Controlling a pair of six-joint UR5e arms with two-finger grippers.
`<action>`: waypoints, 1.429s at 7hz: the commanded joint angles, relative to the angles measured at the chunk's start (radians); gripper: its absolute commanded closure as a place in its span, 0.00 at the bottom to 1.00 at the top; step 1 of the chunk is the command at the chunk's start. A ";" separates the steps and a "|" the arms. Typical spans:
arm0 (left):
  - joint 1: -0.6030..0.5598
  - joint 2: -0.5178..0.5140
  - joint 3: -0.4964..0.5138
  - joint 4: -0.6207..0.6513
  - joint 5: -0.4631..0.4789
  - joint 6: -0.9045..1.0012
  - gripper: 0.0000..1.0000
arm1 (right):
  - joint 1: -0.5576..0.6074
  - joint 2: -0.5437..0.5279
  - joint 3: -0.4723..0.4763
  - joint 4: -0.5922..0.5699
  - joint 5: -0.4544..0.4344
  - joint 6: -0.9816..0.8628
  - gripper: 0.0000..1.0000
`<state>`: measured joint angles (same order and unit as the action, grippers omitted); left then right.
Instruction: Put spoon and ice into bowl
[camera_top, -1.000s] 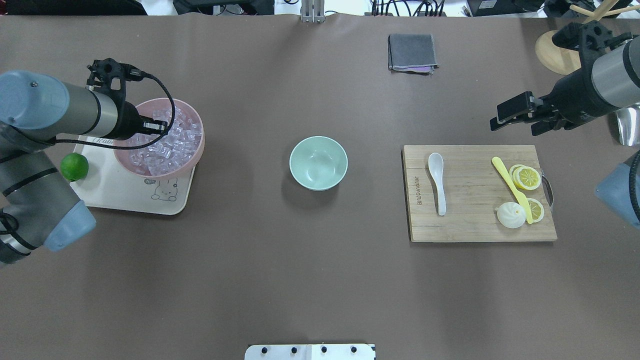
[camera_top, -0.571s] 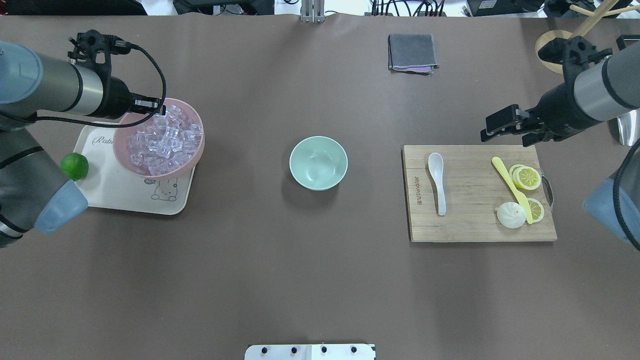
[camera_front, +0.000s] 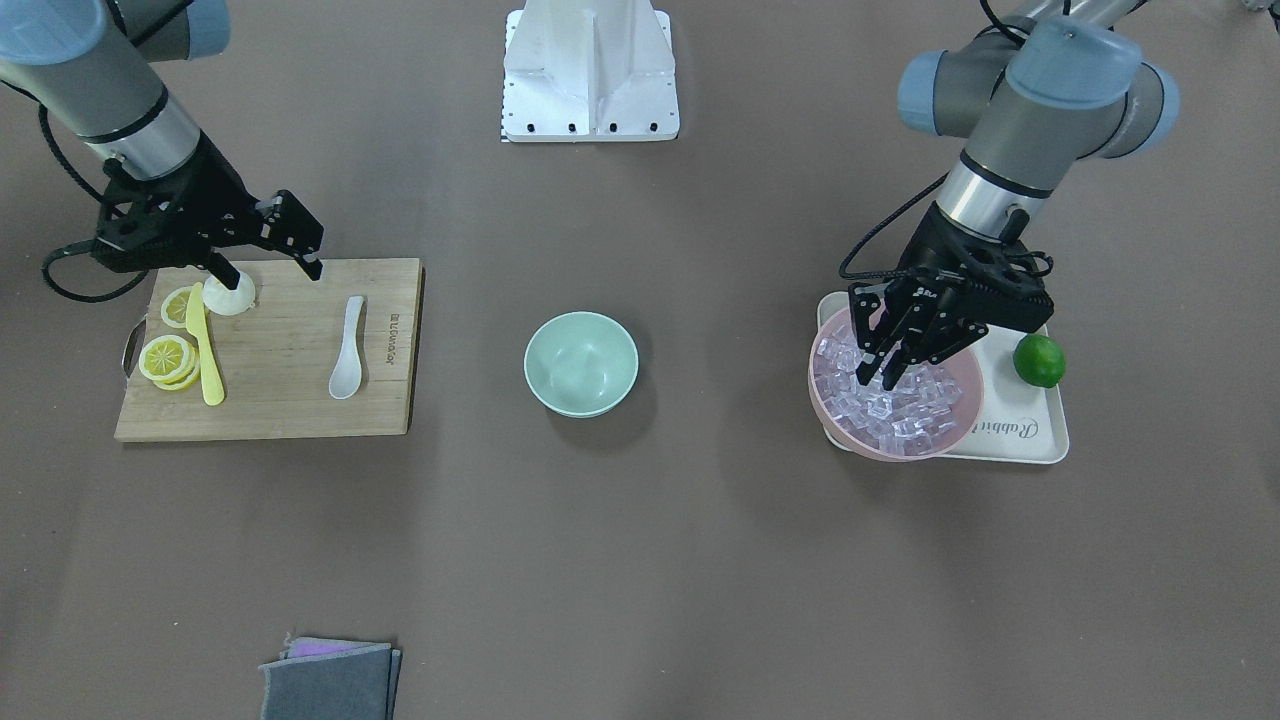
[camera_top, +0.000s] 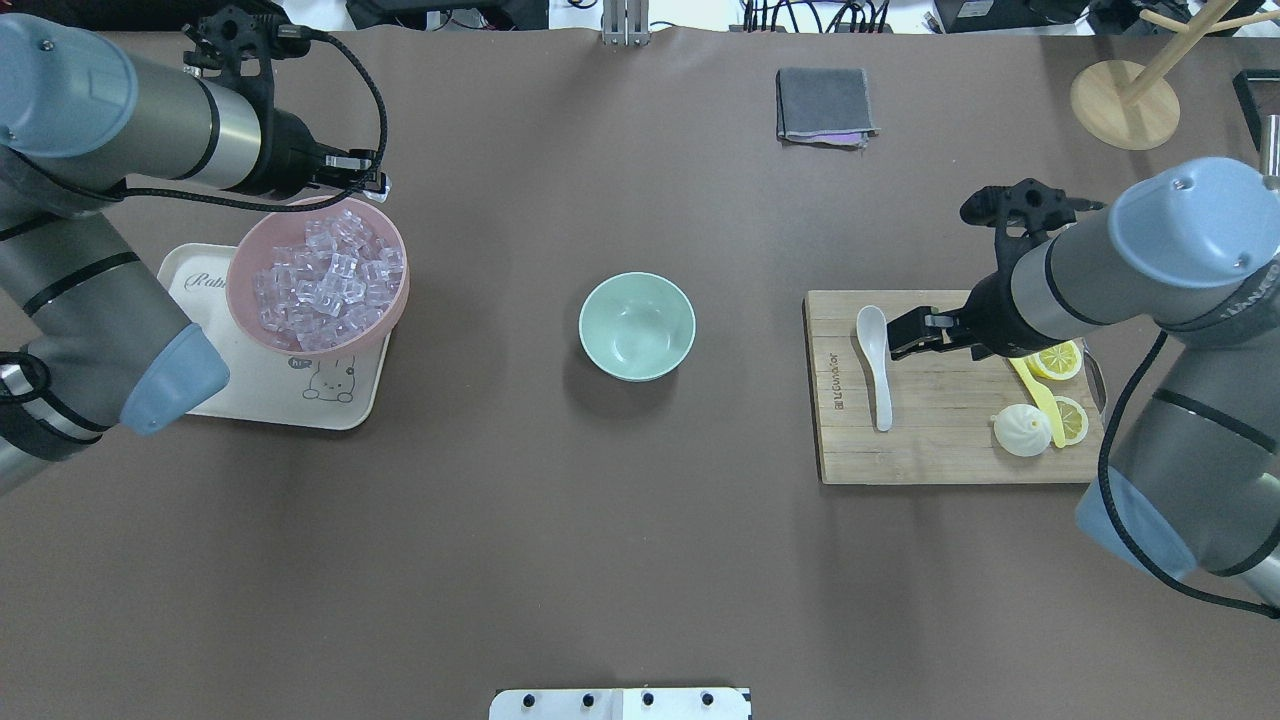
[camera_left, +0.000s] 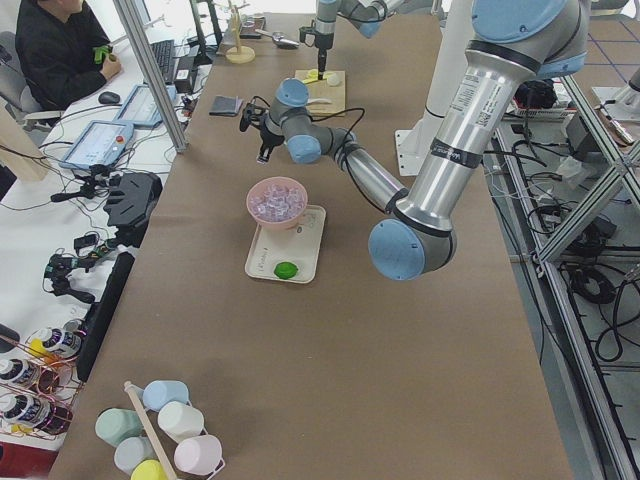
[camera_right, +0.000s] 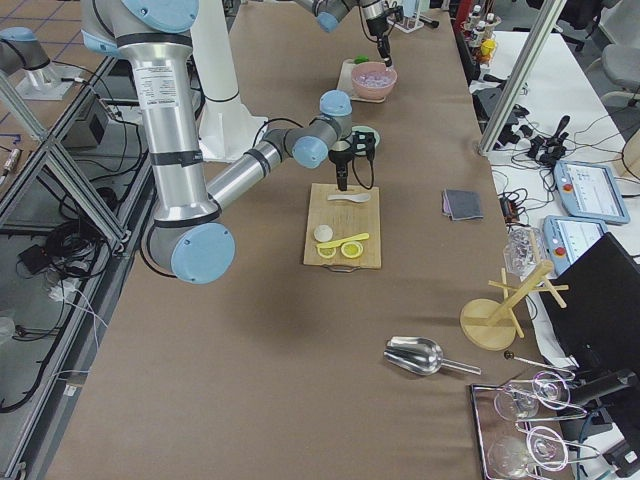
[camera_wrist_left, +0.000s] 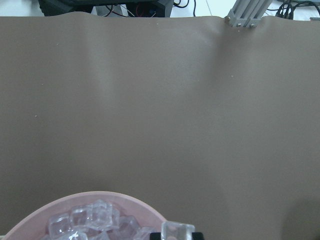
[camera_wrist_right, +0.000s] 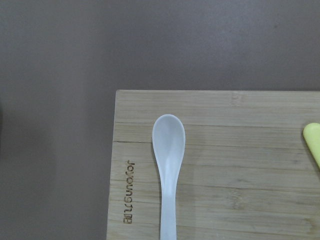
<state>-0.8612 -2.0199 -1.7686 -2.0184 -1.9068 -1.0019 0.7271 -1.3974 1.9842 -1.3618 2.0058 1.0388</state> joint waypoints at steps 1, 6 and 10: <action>0.024 -0.054 0.033 0.009 0.005 -0.033 1.00 | -0.050 0.029 -0.070 0.004 -0.042 -0.011 0.11; 0.068 -0.076 0.054 0.007 0.063 -0.034 1.00 | -0.061 0.130 -0.220 0.009 -0.073 -0.057 0.21; 0.152 -0.123 0.067 0.007 0.121 -0.106 1.00 | -0.069 0.127 -0.225 0.009 -0.071 -0.062 0.31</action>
<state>-0.7358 -2.1286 -1.7056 -2.0110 -1.8129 -1.0931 0.6622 -1.2688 1.7611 -1.3530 1.9345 0.9780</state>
